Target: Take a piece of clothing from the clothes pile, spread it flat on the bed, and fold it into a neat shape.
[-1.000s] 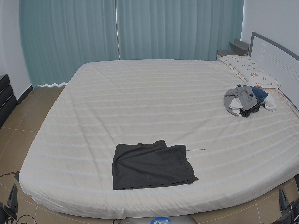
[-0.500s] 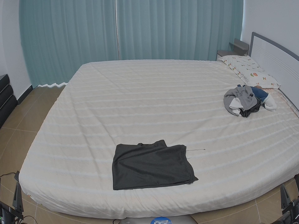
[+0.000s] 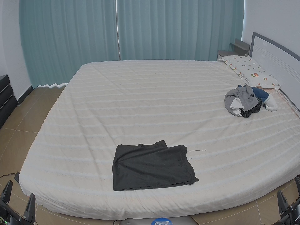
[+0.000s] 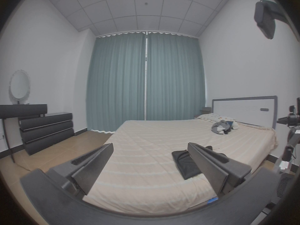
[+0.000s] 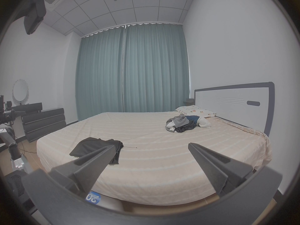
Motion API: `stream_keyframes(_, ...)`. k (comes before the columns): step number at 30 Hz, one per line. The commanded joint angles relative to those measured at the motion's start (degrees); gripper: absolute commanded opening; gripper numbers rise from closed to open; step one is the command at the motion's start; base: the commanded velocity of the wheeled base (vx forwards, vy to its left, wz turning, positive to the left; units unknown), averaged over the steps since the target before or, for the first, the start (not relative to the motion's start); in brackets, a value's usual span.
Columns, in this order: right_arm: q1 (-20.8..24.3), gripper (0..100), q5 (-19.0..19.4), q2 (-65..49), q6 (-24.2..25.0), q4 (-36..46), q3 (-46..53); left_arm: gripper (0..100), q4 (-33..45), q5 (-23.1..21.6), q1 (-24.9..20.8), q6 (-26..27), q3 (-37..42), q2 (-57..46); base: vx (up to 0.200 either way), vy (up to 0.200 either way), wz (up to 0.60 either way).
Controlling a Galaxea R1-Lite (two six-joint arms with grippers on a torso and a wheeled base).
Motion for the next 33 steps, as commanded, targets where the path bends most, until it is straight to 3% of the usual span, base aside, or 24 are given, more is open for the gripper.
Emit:
stream_keyframes(1,0.01,100,-0.03,-0.66,0.22,-0.01,1.01,100,0.01,-3.64,-0.02,-0.35,1.05,0.07,0.000,0.000,0.00)
stream_keyframes(8,0.01,100,0.41,-0.66,-0.30,-0.01,0.92,100,0.10,-2.85,-0.02,-1.93,1.05,0.07,0.000,0.000,0.00)
stream_keyframes(12,0.01,100,0.41,-0.66,-0.13,-0.01,1.01,100,5.55,2.78,0.07,-1.76,0.70,-0.02,0.000,0.000,0.00)
stream_keyframes(33,0.01,100,0.41,-0.66,0.05,-0.10,1.01,100,3.79,1.81,0.07,-0.53,1.05,-0.02,0.000,0.000,0.00)
